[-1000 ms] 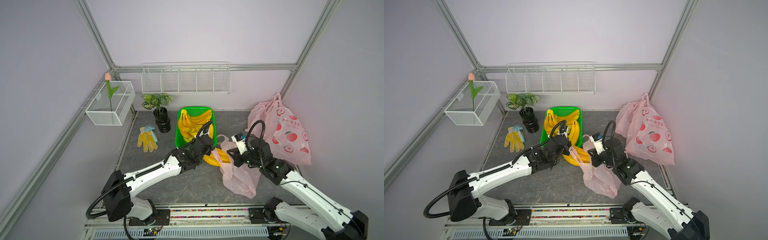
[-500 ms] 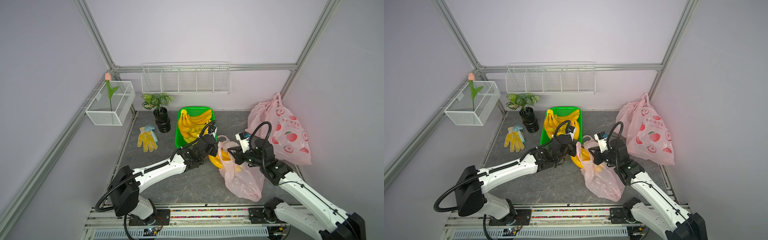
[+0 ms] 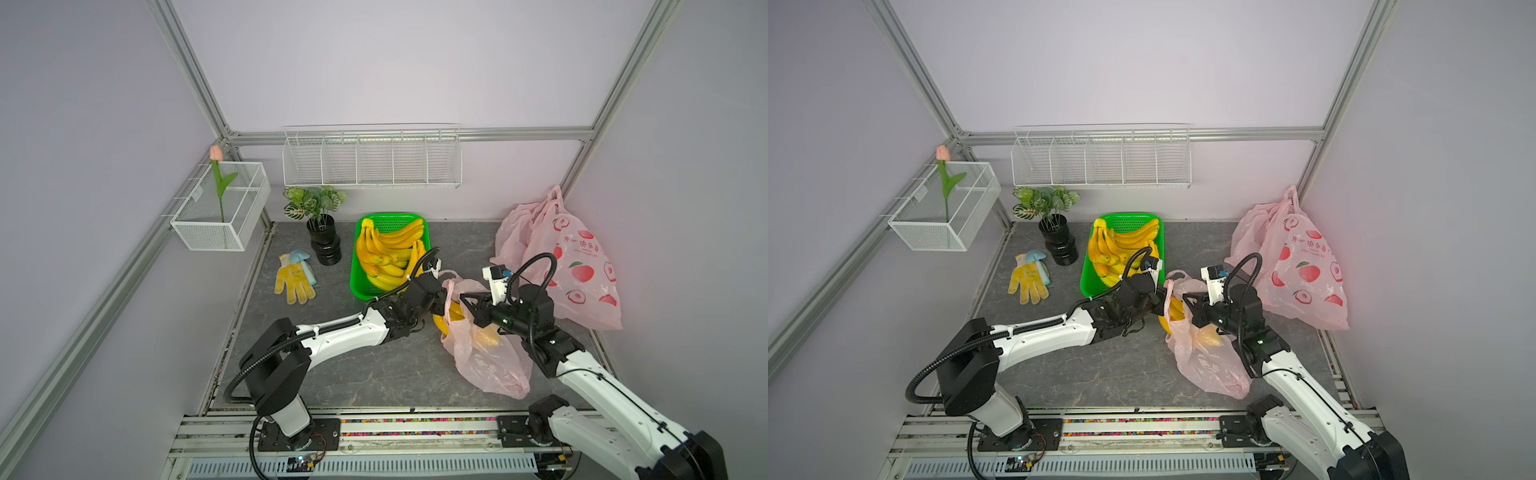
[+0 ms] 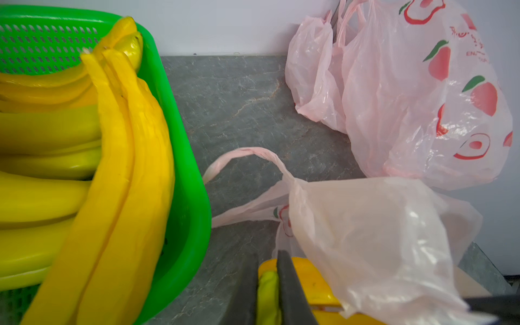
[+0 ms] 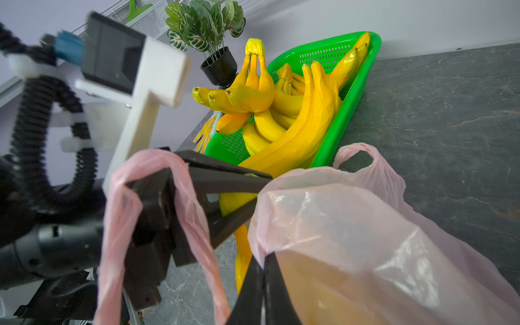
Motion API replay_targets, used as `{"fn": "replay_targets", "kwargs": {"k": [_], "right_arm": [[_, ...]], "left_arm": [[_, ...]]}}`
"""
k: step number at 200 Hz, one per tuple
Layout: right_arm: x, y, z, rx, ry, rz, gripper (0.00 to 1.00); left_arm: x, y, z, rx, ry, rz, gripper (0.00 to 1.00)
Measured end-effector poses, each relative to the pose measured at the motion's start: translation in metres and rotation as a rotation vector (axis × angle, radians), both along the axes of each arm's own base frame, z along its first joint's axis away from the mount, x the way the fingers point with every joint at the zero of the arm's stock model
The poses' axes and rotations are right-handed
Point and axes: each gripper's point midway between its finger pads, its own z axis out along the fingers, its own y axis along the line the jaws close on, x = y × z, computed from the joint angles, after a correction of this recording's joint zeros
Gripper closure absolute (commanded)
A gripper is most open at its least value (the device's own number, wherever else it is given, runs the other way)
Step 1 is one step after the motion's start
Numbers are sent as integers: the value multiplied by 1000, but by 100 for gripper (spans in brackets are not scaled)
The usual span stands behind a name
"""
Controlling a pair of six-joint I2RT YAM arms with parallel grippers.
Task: Place the banana into a plastic bag & tie a knot
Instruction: Place the banana into the plastic bag.
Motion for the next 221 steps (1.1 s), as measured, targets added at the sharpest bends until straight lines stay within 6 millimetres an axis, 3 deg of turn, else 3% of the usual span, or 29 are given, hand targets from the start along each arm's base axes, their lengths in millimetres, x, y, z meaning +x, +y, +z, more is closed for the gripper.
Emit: {"fn": "replay_targets", "kwargs": {"k": [54,109,148,174,202,221], "right_arm": [[10,-10,1,0,-18,-71,93],[7,-23,-24,-14,21,-131,94],[9,-32,-24,-23,10,-178,94],[8,-39,-26,-42,13,-203,93],[6,-41,-31,-67,23,-207,93],[5,-42,-31,-74,20,-205,93]], "left_arm": [[-17,-26,-23,-25,54,-65,87],[-22,-53,-66,23,136,-105,75],[-25,-55,-71,26,159,-117,58],[-28,-53,-74,35,171,-124,40],[-34,-40,-78,60,186,-114,25],[-36,-30,-70,64,175,-105,18]]}}
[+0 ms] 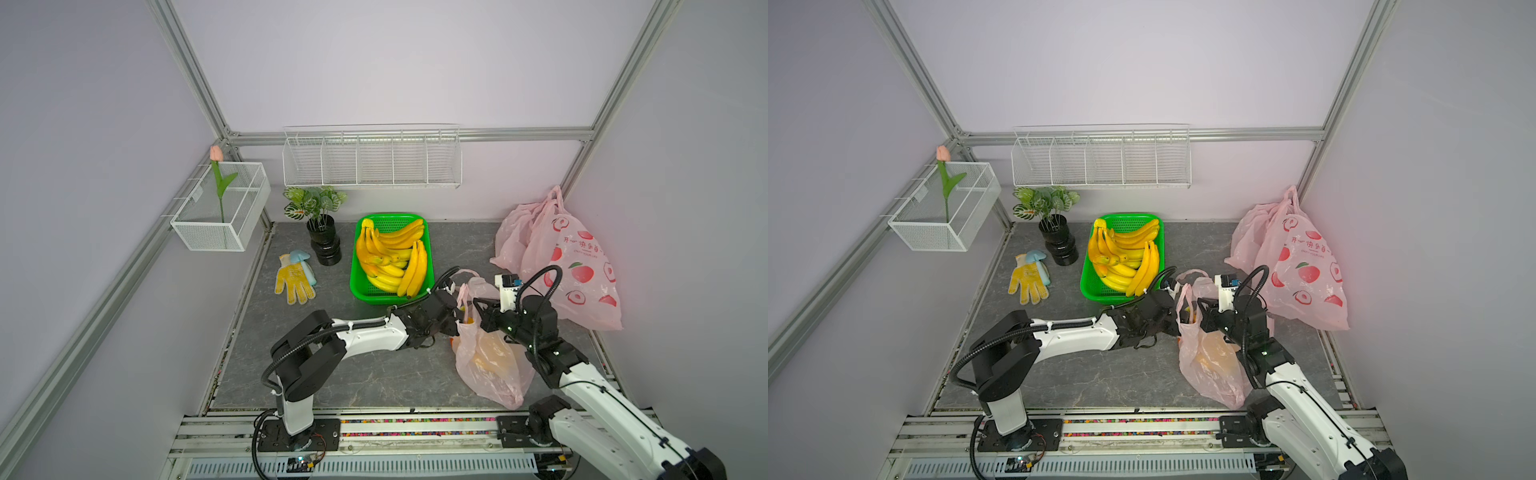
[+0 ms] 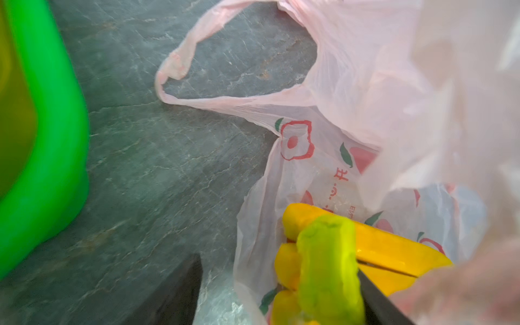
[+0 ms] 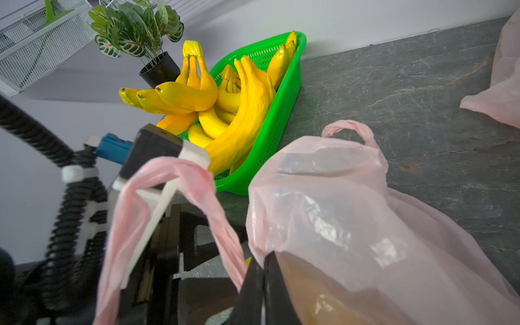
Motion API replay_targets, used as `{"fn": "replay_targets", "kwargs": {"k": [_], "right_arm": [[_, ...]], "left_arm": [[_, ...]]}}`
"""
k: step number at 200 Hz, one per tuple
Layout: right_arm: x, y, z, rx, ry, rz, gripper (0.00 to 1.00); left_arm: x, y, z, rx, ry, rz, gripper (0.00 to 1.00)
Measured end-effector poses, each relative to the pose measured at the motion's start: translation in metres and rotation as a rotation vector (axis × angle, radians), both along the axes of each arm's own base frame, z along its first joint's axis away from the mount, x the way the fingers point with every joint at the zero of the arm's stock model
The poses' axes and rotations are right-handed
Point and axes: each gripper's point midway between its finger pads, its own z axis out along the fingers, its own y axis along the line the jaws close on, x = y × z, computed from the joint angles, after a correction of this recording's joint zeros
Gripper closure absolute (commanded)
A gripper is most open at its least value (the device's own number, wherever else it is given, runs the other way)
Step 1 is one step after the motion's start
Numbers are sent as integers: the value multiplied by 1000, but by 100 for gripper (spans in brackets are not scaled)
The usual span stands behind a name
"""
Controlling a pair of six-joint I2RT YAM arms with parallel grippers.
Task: Place the banana into a plastic bag & tie a knot
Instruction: Place the banana into the plastic bag, then pick up the banana from the basket.
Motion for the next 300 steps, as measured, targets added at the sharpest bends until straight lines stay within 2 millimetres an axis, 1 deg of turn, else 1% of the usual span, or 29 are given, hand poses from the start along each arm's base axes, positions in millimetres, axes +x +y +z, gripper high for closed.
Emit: {"fn": "replay_targets", "kwargs": {"k": [16,32,53,70,96,109,117,137,152,157,158,159,170,183,191,203,223,235,255,267,300], "right_arm": [[0,0,2,-4,-10,3,94],[-1,-1,3,-7,-18,5,93],[-3,-2,0,-11,-19,3,93],[-5,-4,-4,-19,-13,0,93],[-6,-4,-9,-30,4,-1,93],[-5,-4,-13,-38,13,0,93],[-5,-4,-16,-42,22,1,93],[-4,-3,-22,-53,40,5,93],[-4,-3,-26,-60,52,8,93],[-4,-3,-27,-63,56,10,93],[-4,-3,-27,-64,57,11,94],[-4,-3,-27,-64,57,11,93],[-5,-3,-29,-68,65,12,93],[-5,-2,-31,-72,68,14,93],[-5,-2,-31,-73,70,15,93],[-5,-2,-32,-74,72,16,93],[-6,-1,-32,-75,72,18,93],[-6,-1,-33,-78,74,22,93],[-7,0,-33,-82,75,26,93],[-6,0,-35,-85,79,28,93],[-6,2,-35,-87,84,31,94]], "left_arm": [[-2,6,14,-19,-17,3,14],[-5,12,30,-42,-38,-2,13],[-6,23,48,-63,-66,15,15],[-5,34,58,-61,-85,43,17],[5,60,72,-22,-112,112,21],[16,81,83,8,-132,170,21],[25,94,92,26,-154,211,18],[51,128,129,69,-224,333,15],[74,156,160,87,-256,436,9],[83,166,169,92,-262,472,8],[87,171,173,96,-265,490,8],[87,171,173,96,-265,490,7],[107,195,190,118,-270,572,6],[131,217,201,143,-264,648,6],[144,228,202,161,-252,685,6],[160,241,193,196,-221,720,6],[181,257,162,262,-139,741,8],[193,261,144,286,-95,742,9],[214,263,123,317,-55,724,13],[227,260,116,320,-47,701,15],[258,250,113,332,-77,633,15]]}}
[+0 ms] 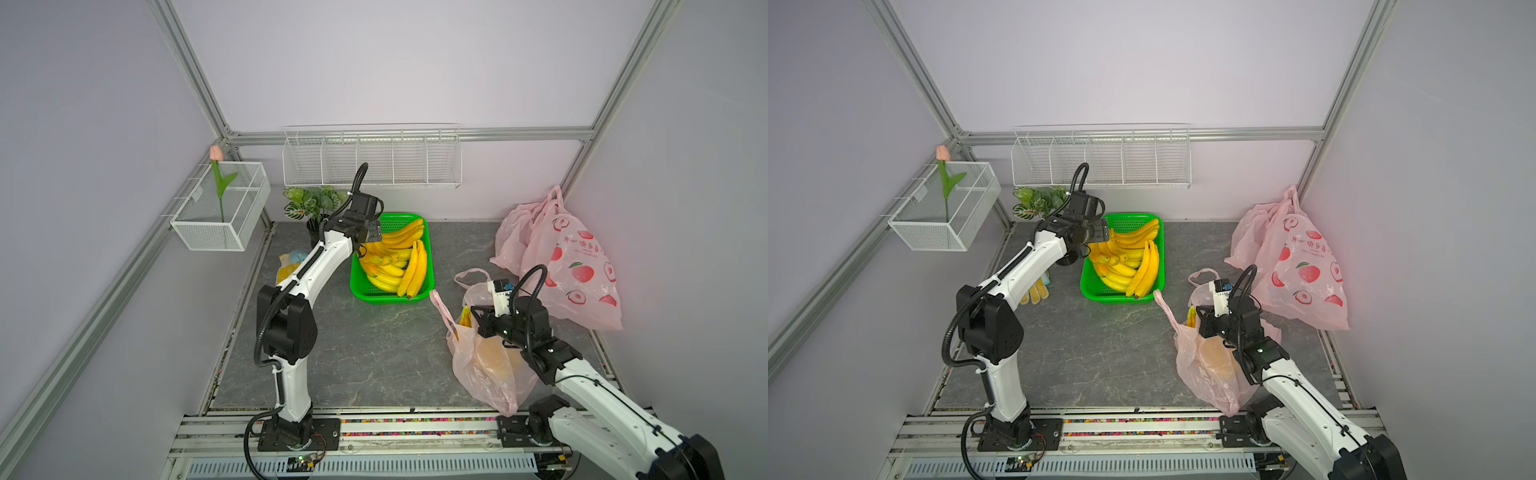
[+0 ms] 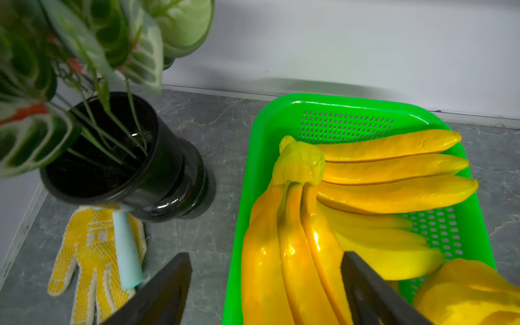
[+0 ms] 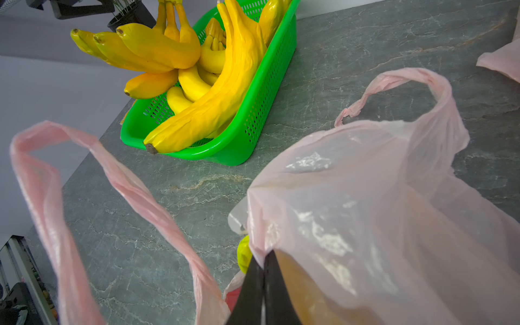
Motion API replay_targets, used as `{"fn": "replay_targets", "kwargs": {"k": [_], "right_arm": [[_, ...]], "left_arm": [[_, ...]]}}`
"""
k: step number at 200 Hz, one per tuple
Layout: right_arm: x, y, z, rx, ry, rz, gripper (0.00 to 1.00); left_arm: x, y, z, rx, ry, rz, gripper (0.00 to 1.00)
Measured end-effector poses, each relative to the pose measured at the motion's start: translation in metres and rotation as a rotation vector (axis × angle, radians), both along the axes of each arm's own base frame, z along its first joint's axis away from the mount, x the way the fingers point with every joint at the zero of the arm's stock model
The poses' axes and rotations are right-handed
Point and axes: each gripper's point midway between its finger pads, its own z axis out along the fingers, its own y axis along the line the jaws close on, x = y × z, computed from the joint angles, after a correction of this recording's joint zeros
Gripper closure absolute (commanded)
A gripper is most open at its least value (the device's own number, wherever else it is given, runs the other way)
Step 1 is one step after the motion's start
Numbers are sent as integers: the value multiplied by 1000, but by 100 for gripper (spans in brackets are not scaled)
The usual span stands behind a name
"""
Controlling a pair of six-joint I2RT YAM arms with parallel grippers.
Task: Place the banana into a plastic bag & tie a knot
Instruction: Pick up the banana from the basket.
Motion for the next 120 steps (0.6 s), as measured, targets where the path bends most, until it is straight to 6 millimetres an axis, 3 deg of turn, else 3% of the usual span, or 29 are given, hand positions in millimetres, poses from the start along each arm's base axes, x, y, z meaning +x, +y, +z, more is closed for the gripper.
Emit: {"fn": "replay_targets", "kwargs": {"k": [31,61,89,120], "right_arm": [[0,0,-1,-4,-1,3,93],[0,1,-4,-10,9,4,93],[0,1,-6,-13,16,6,93],[0,2,-7,-12,19,10,93]], "left_arm": [[22,-5,-7,22,-6,-55,15],[37,-11,-30,45,26,-107,17],[40,-16,-52,67,63,-156,19],[41,-24,-53,47,64,-213,28]]}}
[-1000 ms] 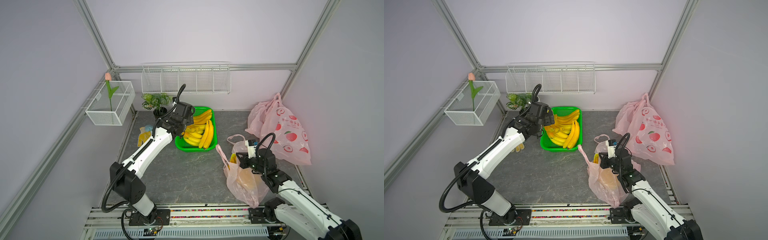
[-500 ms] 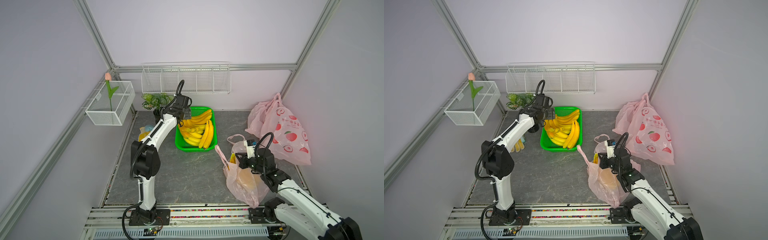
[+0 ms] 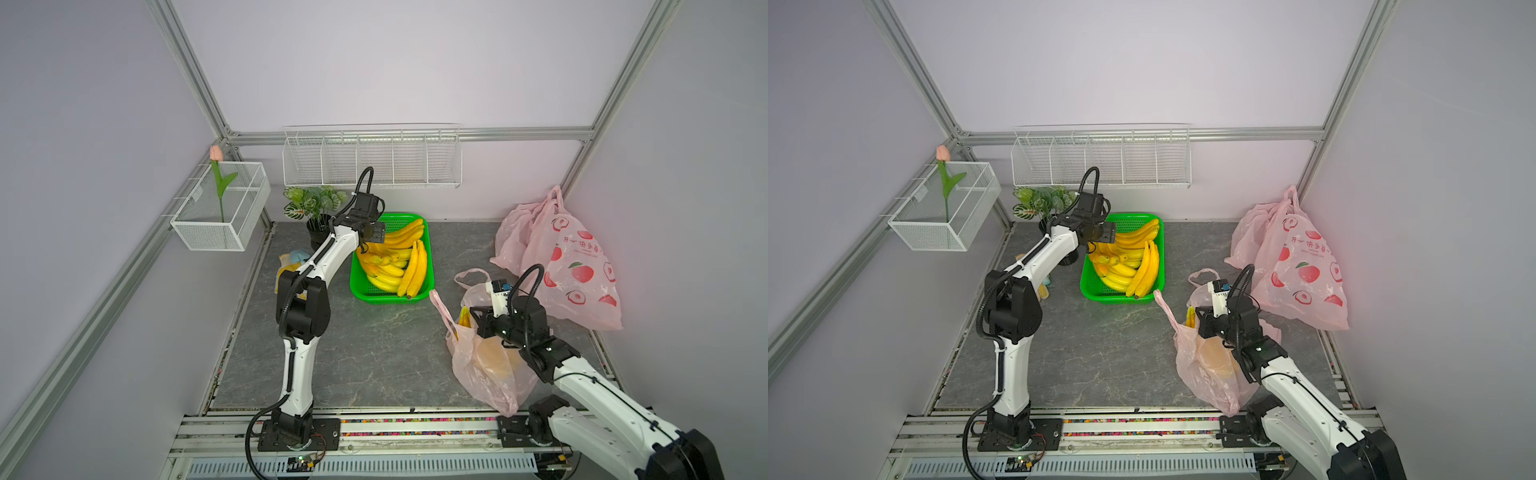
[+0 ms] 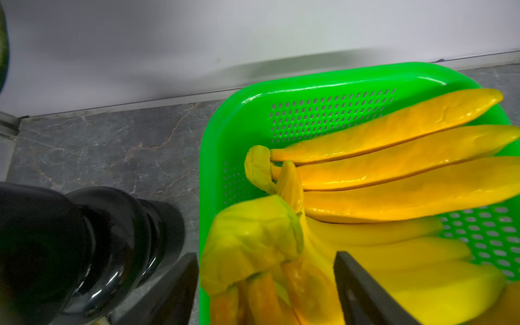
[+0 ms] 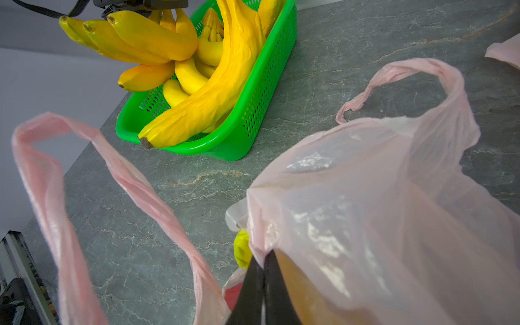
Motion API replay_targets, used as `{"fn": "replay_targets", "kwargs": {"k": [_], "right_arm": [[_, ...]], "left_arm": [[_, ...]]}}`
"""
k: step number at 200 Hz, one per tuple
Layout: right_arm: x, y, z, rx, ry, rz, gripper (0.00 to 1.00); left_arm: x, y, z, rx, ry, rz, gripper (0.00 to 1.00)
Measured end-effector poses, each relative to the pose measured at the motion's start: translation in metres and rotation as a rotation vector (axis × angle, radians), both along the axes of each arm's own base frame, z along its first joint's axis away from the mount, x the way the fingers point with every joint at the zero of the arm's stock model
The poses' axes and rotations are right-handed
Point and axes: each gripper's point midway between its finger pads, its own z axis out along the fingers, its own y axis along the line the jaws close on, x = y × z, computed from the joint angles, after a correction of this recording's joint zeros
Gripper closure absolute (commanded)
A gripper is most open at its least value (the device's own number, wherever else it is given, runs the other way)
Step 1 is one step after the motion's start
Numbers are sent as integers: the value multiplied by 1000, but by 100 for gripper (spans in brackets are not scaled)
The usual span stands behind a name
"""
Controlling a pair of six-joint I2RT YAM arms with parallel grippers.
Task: Place the banana into a plastic bag & tie a knot
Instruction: Pick up the banana from the basket.
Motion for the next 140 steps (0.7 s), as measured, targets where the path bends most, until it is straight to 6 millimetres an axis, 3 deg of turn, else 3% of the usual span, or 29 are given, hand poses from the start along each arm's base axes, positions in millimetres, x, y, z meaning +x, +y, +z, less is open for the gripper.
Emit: {"fn": "replay_targets", "kwargs": {"k": [52,94,109,140], "right_arm": [[1,1,2,2,-3,3,93],[2,4,8,7,-11,14,93],[4,6,13,10,-19,19,93],[6,12,23,0,-19,41,93]], "left_arm": [[8,3,1,-26,-22,-17,52],[7,5,2,-37,-28,5,80],[5,10,8,-45,-38,39,91],[-5,25,31,-66,-86,124,100]]}}
